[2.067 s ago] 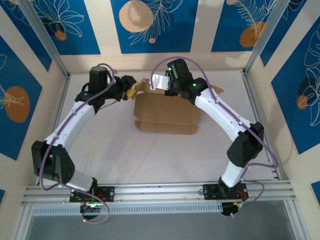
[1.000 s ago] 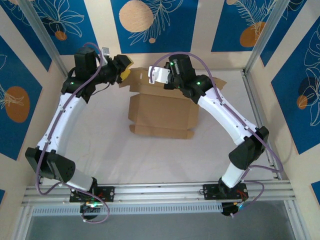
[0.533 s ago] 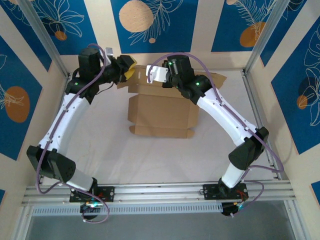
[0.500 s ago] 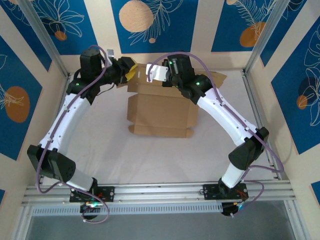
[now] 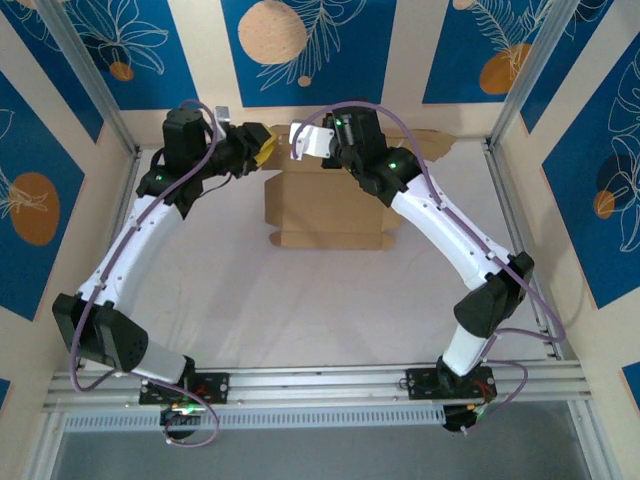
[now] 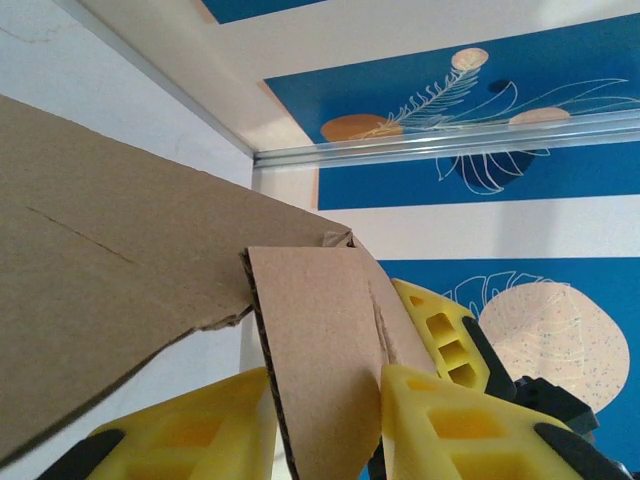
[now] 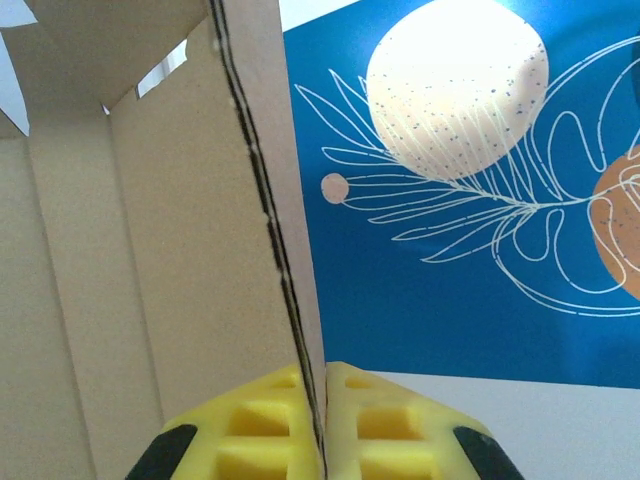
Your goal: Fold the paper box
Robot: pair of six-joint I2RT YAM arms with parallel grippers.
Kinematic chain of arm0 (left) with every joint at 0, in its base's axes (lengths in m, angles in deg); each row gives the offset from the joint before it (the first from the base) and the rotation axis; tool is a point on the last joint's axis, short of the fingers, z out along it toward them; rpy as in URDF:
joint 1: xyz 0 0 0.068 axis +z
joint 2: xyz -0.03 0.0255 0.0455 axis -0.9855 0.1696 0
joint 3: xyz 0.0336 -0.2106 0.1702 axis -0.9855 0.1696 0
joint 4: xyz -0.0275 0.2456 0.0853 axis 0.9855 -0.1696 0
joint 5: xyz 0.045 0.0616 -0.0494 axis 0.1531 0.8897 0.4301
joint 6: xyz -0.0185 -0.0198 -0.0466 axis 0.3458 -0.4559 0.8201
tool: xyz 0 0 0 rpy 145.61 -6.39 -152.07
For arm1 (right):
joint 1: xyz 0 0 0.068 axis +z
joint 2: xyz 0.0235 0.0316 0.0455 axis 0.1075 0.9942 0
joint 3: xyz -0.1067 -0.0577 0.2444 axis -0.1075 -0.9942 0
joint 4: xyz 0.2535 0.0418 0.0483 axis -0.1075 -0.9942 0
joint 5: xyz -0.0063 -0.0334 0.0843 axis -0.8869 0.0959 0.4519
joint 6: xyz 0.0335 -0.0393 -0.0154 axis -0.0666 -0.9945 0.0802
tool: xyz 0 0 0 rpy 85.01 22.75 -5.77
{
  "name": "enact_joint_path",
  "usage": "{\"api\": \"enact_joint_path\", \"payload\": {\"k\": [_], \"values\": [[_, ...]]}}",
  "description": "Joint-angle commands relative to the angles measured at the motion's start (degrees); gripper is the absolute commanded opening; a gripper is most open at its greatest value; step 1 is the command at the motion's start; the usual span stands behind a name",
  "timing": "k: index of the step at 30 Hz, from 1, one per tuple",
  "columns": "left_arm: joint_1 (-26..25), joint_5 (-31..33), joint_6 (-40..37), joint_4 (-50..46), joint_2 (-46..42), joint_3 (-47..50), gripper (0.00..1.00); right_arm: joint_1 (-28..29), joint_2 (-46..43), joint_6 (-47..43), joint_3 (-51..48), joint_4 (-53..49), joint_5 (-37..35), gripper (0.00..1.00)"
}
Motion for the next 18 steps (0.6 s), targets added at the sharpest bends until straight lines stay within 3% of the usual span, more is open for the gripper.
{"api": "enact_joint_path", "payload": {"k": [1,9,18], "values": [[-0.76,0.12,-2.89,-4.20,-0.26,-3.28,0.31,-0.11,-1.14,1.80,4.58,7.79,-2.23,0.00],[0.42,2.20,-5.45,-7.51,2.74,-11.28,0.31,1.06,-2.41,-1.79,5.42,13.40,-3.25,0.00],[-2.06,0.20,4.24,6.69,0.31,2.74,0.25,2.04,-1.83,3.50,5.91,13.71,-6.89,0.00]]}}
